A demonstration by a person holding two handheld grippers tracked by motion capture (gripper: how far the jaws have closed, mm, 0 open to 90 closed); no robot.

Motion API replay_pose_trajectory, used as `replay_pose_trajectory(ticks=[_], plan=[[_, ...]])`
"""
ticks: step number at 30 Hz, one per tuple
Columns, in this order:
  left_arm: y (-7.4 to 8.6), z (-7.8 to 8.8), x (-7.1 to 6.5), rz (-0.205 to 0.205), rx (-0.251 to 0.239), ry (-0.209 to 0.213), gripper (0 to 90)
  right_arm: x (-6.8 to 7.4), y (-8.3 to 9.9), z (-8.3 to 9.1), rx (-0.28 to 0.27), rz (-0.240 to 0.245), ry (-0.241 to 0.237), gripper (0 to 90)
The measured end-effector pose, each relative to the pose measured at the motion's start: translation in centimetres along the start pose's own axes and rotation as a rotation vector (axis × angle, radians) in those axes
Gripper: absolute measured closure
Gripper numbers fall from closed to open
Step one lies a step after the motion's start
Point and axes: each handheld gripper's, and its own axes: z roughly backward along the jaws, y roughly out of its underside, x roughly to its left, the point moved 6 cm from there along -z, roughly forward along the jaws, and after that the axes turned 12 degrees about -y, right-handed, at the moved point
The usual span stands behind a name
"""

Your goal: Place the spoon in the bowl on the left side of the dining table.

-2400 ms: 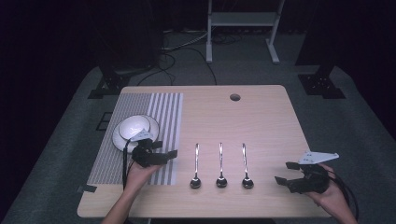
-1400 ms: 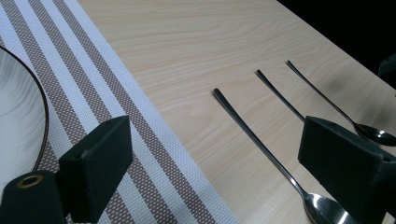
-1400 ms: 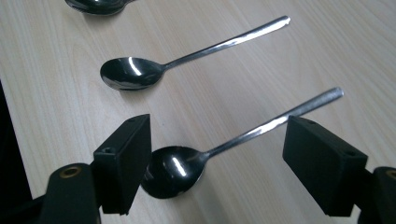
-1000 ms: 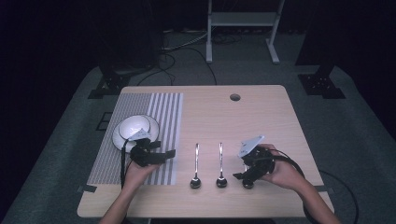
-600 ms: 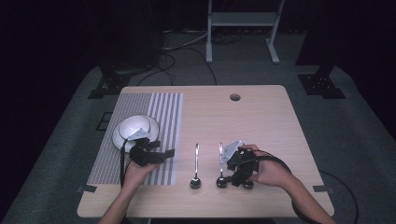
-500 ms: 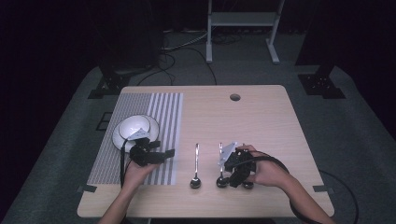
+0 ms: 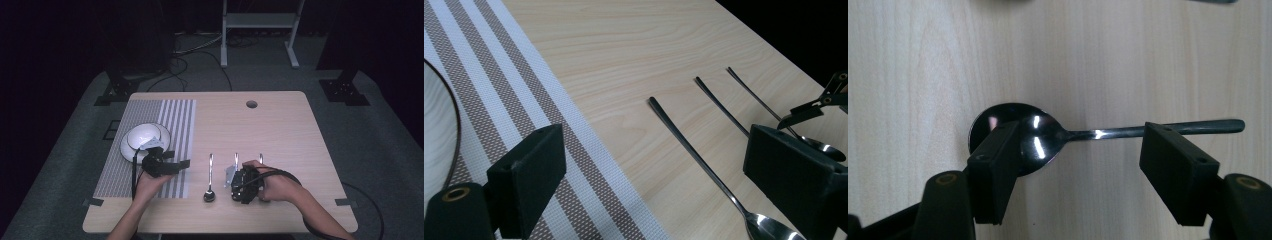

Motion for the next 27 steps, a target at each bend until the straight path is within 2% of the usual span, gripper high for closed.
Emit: replay_pose_trajectory(ticks=[7, 11, 18, 27], plan=[[0.0, -0.4, -0.7, -0.009, 0.010, 0.016, 9.1, 0.8, 0.0, -0.6, 0.027, 0.043, 0.061, 31.8], [0.0, -0.6, -1.4, -0.014, 0.018, 0.036, 9.1, 1.0, 0.0, -0.7, 0.027, 0.044, 0.076, 32.9], [0.1, -1.3, -2.6, -0.020, 0.039, 0.071, 9.1, 0.9, 0.3, -0.7, 0.007, 0.011, 0.054, 35.9], [0.1, -2.3, -4.6, -0.047, 0.064, 0.111, 9.2, 0.8, 0.4, -0.7, -0.006, -0.001, 0.037, 37.0]])
